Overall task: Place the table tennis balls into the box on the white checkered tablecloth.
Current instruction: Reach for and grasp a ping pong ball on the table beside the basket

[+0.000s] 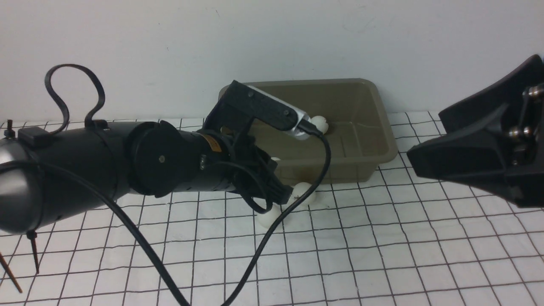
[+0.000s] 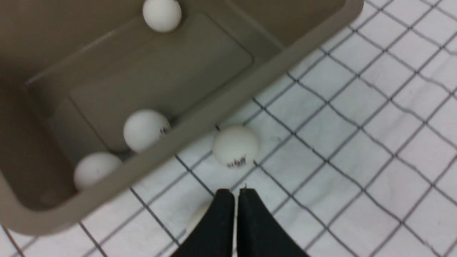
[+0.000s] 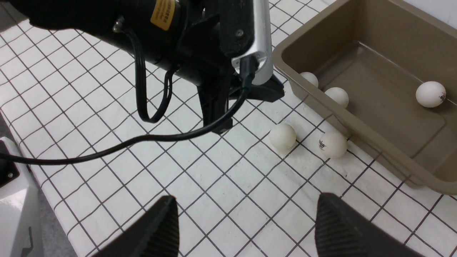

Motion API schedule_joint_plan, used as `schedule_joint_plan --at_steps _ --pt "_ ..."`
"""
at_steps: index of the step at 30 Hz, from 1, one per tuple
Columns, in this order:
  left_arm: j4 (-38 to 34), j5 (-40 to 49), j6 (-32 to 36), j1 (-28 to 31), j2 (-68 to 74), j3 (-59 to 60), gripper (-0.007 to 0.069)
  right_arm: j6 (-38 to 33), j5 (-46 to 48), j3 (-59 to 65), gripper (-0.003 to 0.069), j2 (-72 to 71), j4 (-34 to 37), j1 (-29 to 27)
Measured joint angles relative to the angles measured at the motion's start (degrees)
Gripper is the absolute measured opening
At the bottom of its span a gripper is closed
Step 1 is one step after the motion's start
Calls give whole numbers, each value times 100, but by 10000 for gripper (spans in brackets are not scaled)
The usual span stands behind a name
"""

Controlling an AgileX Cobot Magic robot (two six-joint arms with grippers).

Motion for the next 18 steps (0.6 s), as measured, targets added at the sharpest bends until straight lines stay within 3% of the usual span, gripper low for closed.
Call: schedule_joint_plan --at_steps 5,9,12,18 --pt "16 522 25 -1 102 23 88 0 0 0 463 0 0 0" --pt "22 611 38 1 423 23 236 -4 0 0 463 0 0 0" --pt "9 521 35 1 957 23 397 -4 0 0 463 0 0 0" --pt "5 379 29 5 1656 -310 465 -4 0 0 463 0 49 0"
